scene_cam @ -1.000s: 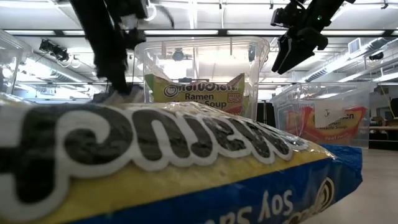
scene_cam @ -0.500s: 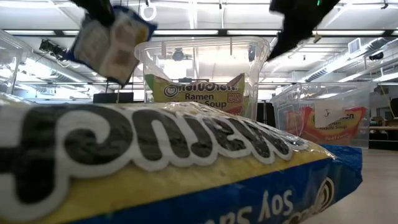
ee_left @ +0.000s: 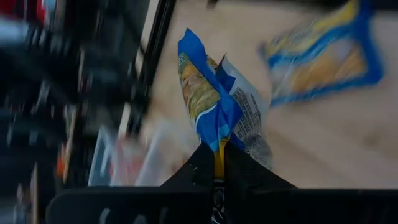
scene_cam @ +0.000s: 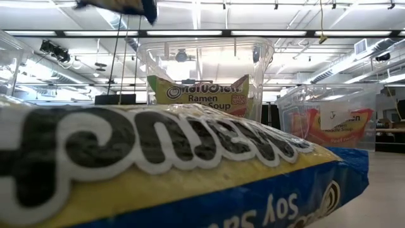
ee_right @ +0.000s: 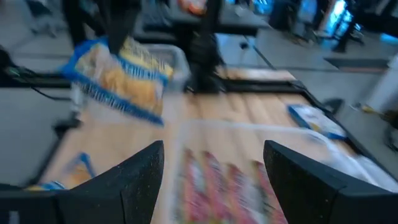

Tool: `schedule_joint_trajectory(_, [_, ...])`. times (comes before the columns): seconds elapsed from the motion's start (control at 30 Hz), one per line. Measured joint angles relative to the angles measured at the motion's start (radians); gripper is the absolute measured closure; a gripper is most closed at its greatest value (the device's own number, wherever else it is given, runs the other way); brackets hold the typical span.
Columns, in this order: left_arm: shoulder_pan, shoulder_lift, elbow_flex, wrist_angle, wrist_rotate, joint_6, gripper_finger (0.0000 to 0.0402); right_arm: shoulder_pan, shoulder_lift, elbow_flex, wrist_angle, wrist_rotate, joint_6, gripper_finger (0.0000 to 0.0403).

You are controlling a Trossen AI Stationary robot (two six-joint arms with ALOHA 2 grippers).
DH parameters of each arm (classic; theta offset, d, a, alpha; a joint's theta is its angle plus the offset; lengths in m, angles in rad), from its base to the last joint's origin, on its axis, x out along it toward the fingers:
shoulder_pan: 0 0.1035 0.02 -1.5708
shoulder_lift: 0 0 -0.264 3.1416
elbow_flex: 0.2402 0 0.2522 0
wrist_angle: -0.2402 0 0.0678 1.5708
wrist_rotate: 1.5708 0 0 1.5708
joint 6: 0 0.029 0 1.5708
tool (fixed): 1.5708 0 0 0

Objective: Sort Maruchan noodles
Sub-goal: Put the blue noodle pack into the bottom transparent container

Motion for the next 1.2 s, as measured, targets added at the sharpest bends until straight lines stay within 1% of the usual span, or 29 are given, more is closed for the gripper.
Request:
schedule_joint_trajectory(0.13, [-0.038,0.073,0.0,0.121,0.062,0.082,0.0385,0.053,0.101,0.0,0.16,0.015,-0.006,0.0124])
schedule_joint_trajectory(0.23, [-0.045,0.141,0.0,0.181,0.101,0.13,0.0386,0.065,0.168,0.0,0.252,0.014,-0.007,0.0124])
schedule_joint_trajectory(0.33, [-0.043,0.215,0.0,0.227,0.127,0.159,0.0386,0.068,0.225,-0.001,0.306,0.0,-0.008,0.0124])
schedule_joint_trajectory(0.43, [-0.024,0.288,0.0,0.257,0.129,0.205,0.0386,0.068,0.267,-0.001,0.347,-0.034,-0.009,0.0124])
schedule_joint_trajectory(0.57, [0.014,0.364,-0.002,0.29,0.13,0.253,0.0386,0.068,0.306,-0.001,0.384,-0.11,-0.016,0.0124])
schedule_joint_trajectory(0.67, [0.047,0.399,-0.001,0.304,0.165,0.278,0.0385,0.068,0.325,-0.001,0.391,-0.181,-0.019,0.0124])
schedule_joint_trajectory(0.77, [0.078,0.415,-0.001,0.311,0.21,0.244,0.0383,0.065,0.343,-0.001,0.387,-0.249,-0.019,0.0124])
schedule_joint_trajectory(0.87, [0.099,0.419,-0.001,0.317,0.232,0.129,0.0368,0.061,0.355,-0.001,0.375,-0.302,-0.016,0.0124])
schedule_joint_trajectory(0.97, [0.105,0.419,0.008,0.303,0.233,-0.076,0.0338,0.057,0.36,-0.001,0.353,-0.335,-0.017,0.0125])
schedule_joint_trajectory(1.07, [0.103,0.419,0.051,0.244,0.234,-0.363,0.0302,0.058,0.36,-0.001,0.325,-0.355,-0.018,0.0126])
schedule_joint_trajectory(1.2, [0.119,0.419,0.1,0.164,0.241,-0.805,0.0255,0.057,0.36,-0.002,0.31,-0.376,-0.035,0.0126])
